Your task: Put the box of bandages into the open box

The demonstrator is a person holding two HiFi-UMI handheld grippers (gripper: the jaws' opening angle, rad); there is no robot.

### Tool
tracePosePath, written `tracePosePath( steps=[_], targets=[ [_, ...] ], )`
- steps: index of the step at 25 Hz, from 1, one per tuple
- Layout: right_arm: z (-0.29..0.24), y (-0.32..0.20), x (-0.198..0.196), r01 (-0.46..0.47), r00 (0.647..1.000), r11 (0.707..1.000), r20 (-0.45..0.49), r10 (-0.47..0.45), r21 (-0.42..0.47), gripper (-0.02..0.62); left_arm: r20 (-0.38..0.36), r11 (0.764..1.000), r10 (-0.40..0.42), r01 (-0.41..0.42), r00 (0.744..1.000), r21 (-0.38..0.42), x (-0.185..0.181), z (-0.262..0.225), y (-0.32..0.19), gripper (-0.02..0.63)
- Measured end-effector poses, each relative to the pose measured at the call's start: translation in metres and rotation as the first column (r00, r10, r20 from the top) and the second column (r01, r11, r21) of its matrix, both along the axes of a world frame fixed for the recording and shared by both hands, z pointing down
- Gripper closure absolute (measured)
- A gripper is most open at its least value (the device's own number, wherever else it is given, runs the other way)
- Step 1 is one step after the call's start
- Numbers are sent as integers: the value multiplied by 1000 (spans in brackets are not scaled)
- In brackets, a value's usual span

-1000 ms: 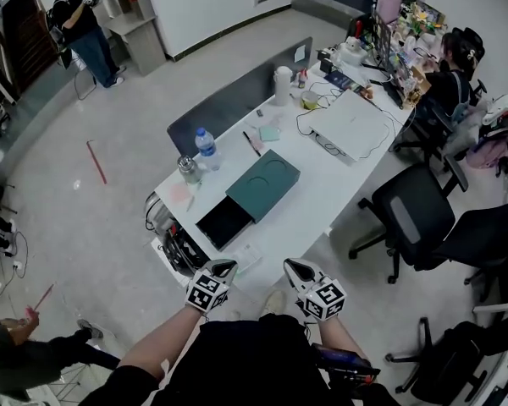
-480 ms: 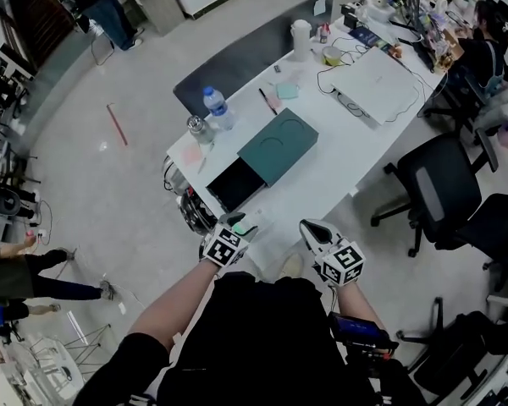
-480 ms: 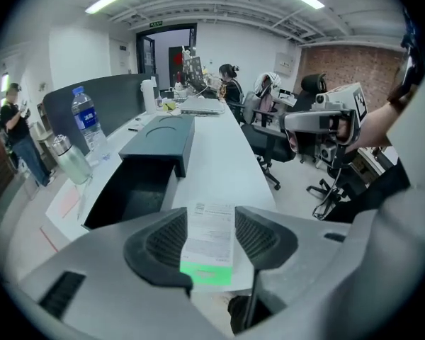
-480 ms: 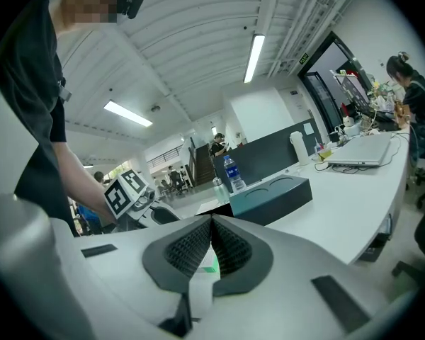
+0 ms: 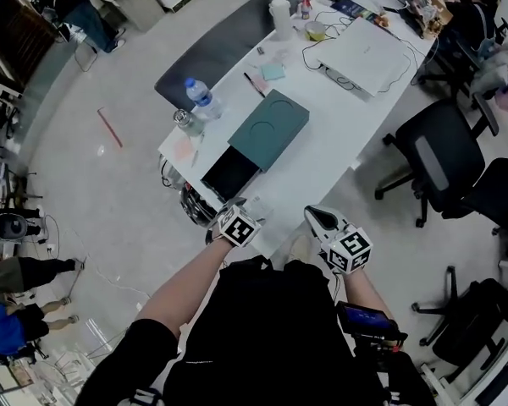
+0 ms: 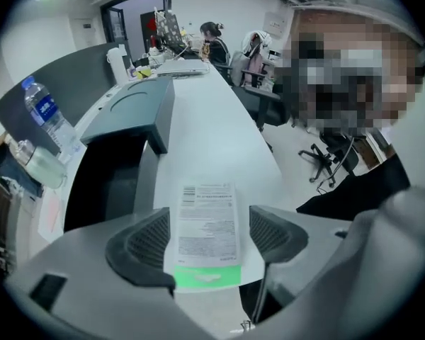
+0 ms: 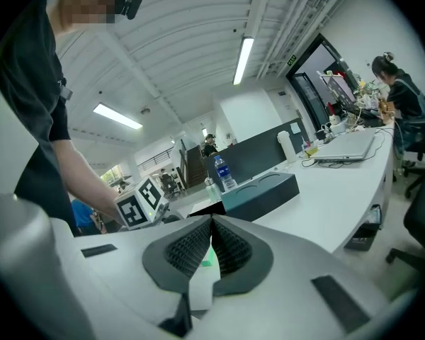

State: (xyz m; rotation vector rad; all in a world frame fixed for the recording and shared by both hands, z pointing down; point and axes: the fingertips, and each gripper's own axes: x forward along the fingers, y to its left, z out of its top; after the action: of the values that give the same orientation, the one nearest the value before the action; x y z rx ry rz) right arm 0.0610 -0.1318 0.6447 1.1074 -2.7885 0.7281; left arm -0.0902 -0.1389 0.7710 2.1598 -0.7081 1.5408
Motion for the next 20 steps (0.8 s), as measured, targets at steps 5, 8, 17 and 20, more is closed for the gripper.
tracePosePath(
  steps=[5, 8, 17, 20],
  targets=[
    [4, 4, 6, -42, 999, 999, 2, 42, -20, 568, 71, 996, 37, -31, 997, -78, 3, 14, 0, 252],
    [5, 5, 7, -63, 998, 998, -1, 63, -22, 568, 107, 992, 57, -44, 993, -121, 3, 24, 2, 252],
    [10, 0, 14, -124, 992, 992, -18, 124, -26, 568, 130, 984, 87, -65, 988, -166, 3, 35, -4, 276],
    [6, 1, 11, -129, 991, 991, -20, 129, -28, 568, 120, 983, 92, -70, 989, -172, 2, 30, 1, 278]
  ],
)
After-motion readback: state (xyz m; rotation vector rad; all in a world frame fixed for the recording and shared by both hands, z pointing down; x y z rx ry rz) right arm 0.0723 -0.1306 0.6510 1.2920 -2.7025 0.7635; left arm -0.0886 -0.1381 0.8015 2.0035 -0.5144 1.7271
